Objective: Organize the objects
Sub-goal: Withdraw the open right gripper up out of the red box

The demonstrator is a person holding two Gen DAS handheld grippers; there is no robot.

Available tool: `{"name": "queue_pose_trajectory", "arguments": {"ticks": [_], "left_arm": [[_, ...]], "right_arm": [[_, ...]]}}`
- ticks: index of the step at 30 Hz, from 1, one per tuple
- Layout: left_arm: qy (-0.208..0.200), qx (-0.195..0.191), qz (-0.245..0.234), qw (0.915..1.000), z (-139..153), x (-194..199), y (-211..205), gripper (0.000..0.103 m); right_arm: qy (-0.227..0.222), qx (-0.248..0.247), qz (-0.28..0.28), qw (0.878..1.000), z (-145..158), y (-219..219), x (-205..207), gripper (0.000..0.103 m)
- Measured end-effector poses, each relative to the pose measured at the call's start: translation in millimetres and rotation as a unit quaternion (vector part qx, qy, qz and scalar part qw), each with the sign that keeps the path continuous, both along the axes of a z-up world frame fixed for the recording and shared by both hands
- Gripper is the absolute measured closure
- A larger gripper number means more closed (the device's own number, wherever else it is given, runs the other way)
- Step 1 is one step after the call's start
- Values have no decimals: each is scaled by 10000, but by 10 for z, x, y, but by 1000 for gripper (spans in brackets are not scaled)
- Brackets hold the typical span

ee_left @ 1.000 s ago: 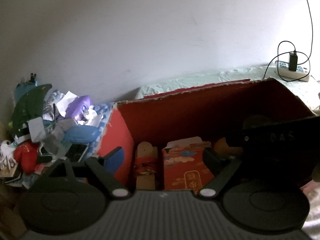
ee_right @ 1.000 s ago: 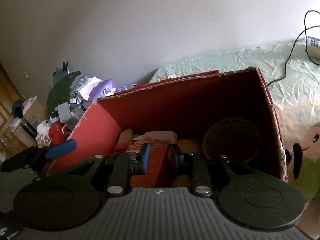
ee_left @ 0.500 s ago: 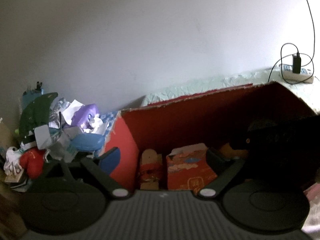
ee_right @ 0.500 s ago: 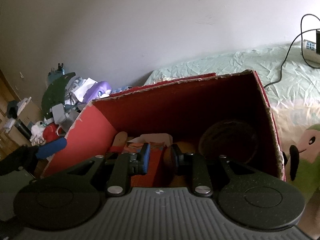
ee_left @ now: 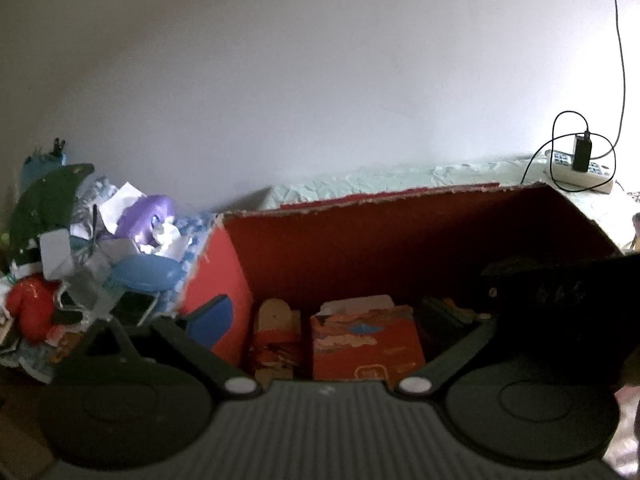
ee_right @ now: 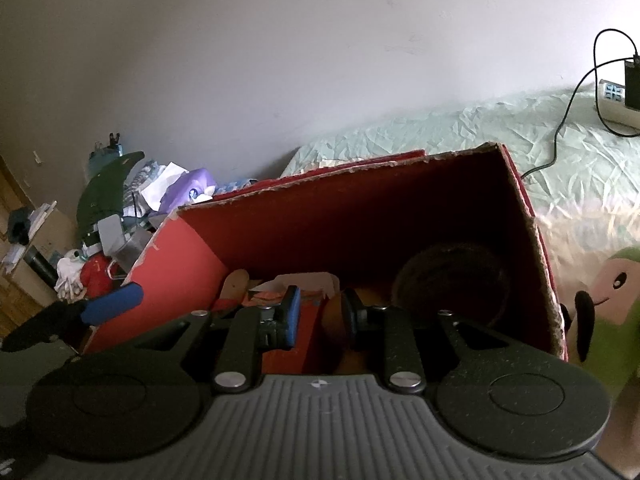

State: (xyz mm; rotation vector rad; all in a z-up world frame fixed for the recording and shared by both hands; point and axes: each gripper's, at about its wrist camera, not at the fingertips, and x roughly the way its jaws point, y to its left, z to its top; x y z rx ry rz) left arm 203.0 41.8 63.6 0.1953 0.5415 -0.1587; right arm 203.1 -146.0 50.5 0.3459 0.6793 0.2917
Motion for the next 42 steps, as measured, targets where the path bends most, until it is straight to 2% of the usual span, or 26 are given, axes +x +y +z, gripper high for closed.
{"name": "queue_pose_trajectory", "arguments": {"ticks": [3, 7, 16, 18, 20, 24, 30, 35, 42], "left_arm": [[-87, -15, 45, 10000, -21, -45, 3, 2], [-120, 237, 79, 9996, -90, -53, -81, 2], [149, -110, 0, 9998, -113, 3, -10, 2], [167, -119, 21, 9998, -118, 1, -12, 2], [168, -99, 44, 9998, -128, -2, -18, 2], [155, -33, 117, 9998, -151, -2, -30, 1], [90, -34, 158, 9998, -150, -17, -27, 1], [33, 13, 152, 9999, -152, -49, -48, 1], [-33, -95, 123, 9999, -152, -74, -25, 1]], "right_arm": [[-6, 161, 37, 9999, -11, -32, -4, 77], [-110, 373, 94, 9992, -16, -68, -49, 77], [-604, 191, -8, 9980, 13, -11, -162, 76], [-749, 122, -89, 9971, 17, 3, -198, 74], [-856, 49, -178, 9962, 18, 19, -229, 68], [-1033, -193, -345, 9939, 18, 46, -283, 66], [-1044, -226, -385, 9935, 16, 35, -269, 64], [-1178, -404, -465, 9911, 23, 50, -337, 50], [-1258, -435, -539, 9896, 21, 35, -350, 47]]}}
